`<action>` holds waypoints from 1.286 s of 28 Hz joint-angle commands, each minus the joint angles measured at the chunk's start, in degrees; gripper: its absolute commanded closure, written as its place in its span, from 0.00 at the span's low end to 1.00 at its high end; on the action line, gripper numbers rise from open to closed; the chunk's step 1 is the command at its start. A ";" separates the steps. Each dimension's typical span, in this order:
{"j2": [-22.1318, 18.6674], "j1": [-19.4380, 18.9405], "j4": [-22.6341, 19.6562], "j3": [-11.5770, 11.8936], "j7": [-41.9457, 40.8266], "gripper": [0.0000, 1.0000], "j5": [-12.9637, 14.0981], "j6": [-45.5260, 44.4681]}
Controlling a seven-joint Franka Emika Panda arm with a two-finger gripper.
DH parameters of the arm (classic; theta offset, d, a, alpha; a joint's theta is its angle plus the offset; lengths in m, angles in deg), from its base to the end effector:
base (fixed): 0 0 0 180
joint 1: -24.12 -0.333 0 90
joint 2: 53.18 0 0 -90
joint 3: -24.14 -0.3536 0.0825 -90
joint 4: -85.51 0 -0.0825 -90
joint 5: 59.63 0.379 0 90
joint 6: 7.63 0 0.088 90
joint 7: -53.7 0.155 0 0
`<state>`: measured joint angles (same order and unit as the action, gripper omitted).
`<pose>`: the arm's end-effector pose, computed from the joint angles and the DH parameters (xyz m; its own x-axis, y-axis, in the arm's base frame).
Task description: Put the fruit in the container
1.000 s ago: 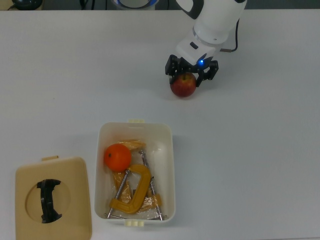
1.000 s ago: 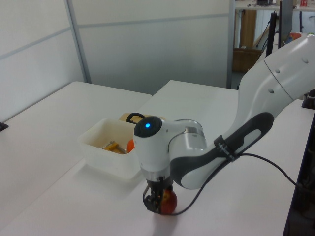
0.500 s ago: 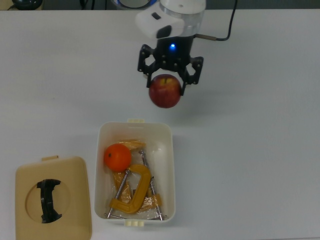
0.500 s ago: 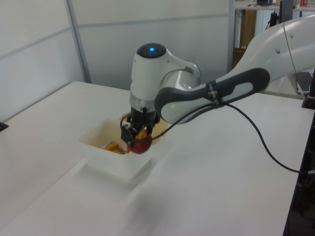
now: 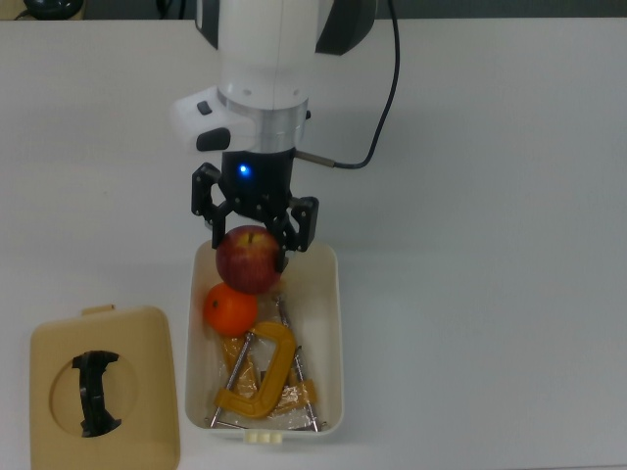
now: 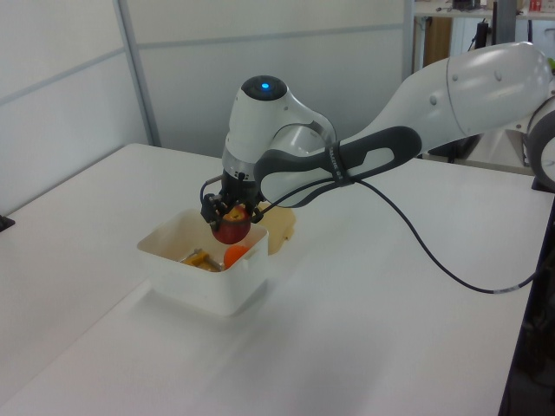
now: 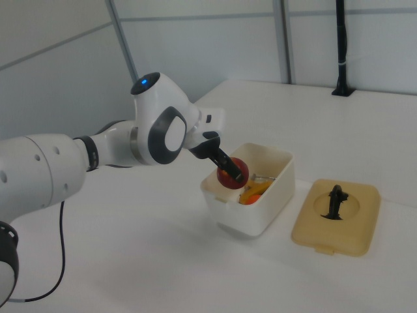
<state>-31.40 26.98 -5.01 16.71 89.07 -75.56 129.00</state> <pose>0.7335 0.0340 0.4612 0.8207 -0.3588 0.4447 -0.3719 -0.9263 -0.0609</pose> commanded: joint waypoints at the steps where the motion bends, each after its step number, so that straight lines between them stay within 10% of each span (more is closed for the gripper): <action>1: 0.54 -0.84 1.40 0.49 3.30 0.00 -1.03 0.31; 14: -2.88 -1.02 0.87 -0.13 -2.03 0.00 0.11 -10.66; 21: -6.75 -0.76 2.01 0.57 -22.17 0.00 10.57 -26.84; 36: -11.05 -0.76 4.56 6.11 -38.00 0.00 10.57 -44.87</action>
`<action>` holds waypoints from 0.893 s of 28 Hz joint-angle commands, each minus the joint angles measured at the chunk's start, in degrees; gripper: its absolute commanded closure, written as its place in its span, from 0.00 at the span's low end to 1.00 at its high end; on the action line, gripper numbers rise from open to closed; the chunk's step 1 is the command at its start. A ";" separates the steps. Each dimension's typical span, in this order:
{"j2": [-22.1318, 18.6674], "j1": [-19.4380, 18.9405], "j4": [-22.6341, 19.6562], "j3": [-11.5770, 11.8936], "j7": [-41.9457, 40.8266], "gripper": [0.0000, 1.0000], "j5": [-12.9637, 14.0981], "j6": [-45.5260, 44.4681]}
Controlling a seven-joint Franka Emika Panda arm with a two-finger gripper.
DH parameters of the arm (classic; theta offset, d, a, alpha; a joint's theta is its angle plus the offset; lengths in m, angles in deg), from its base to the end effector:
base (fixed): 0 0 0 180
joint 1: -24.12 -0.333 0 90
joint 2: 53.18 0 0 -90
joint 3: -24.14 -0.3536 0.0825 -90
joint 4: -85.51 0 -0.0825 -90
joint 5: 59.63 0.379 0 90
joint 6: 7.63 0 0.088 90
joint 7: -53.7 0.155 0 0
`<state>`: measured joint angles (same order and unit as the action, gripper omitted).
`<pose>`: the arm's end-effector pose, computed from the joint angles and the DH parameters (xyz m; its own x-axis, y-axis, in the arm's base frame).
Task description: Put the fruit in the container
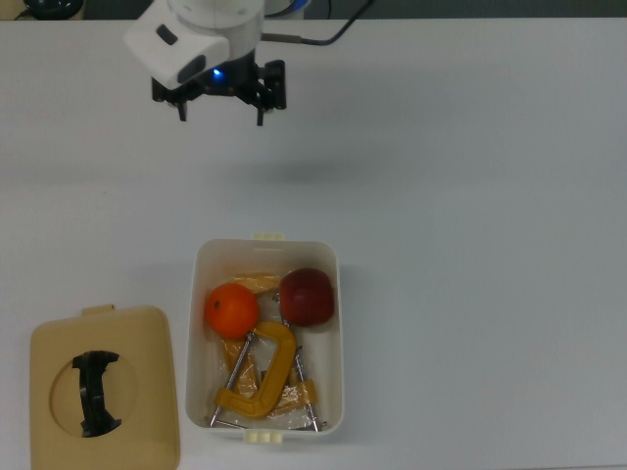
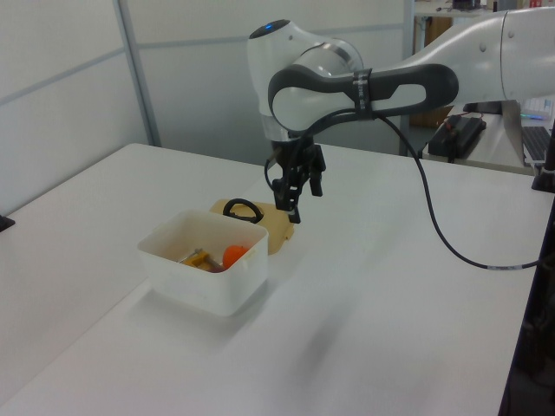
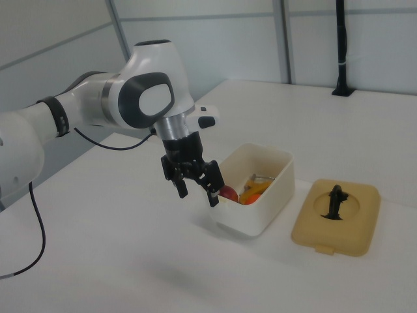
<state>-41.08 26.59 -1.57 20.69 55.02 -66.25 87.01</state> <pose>0.6179 -0.0096 0.5219 0.9970 0.0031 -0.0768 0.0111 -0.9946 0.1031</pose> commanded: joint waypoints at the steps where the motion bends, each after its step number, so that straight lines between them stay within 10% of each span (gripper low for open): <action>1: -1.55 -0.36 1.12 2.39 -3.95 0.00 1.27 -2.88; 25: -1.99 -0.28 1.12 3.10 -3.87 0.00 1.44 -2.79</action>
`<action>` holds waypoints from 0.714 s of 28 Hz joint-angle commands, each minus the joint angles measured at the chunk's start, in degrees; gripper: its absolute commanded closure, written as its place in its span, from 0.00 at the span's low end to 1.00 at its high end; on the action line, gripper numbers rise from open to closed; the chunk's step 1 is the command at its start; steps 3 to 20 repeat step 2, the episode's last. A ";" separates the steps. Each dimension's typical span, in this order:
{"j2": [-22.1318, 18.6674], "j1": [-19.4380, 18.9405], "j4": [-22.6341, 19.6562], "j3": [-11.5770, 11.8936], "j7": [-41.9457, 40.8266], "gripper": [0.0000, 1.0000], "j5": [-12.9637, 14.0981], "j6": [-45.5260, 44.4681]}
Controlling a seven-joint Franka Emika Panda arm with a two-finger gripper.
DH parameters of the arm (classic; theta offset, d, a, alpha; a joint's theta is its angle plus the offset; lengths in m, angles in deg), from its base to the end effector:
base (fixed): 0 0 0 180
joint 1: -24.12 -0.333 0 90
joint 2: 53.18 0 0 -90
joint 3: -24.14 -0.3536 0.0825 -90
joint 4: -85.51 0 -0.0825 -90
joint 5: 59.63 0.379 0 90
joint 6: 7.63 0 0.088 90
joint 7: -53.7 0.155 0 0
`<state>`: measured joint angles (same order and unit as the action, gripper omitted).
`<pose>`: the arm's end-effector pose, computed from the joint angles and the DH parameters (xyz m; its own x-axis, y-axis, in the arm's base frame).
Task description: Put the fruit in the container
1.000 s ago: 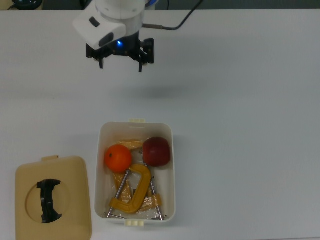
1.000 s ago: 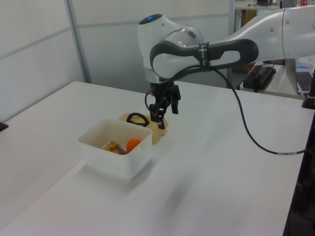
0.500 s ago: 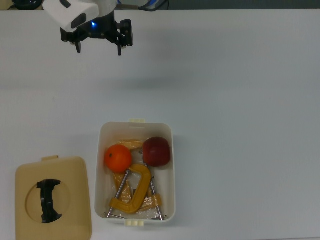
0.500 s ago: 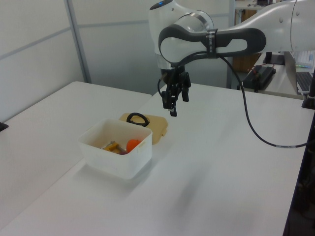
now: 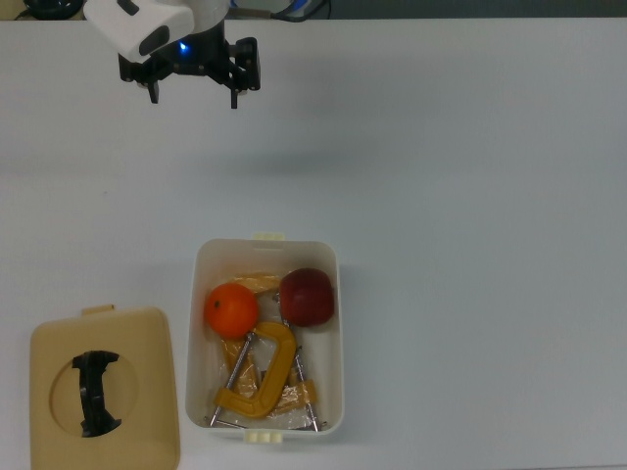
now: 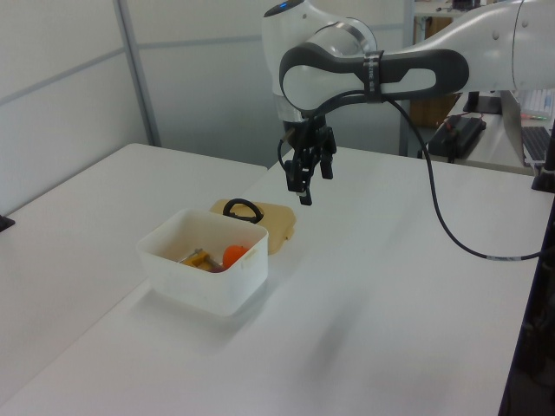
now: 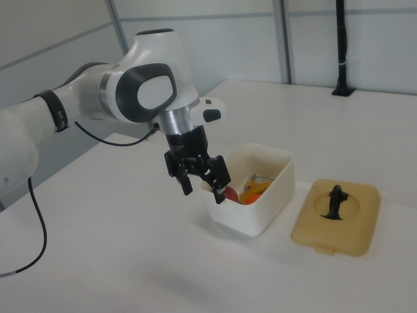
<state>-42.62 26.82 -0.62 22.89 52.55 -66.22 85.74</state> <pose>0.6103 -0.0337 0.5444 0.9982 0.0013 -0.0604 0.0079 -0.9940 0.1088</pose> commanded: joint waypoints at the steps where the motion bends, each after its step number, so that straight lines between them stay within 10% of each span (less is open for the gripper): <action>1: -0.45 -0.51 0.17 0.90 -1.40 0.00 1.41 -1.52; 20: -0.45 -0.51 0.17 0.90 -1.48 0.00 1.41 -1.52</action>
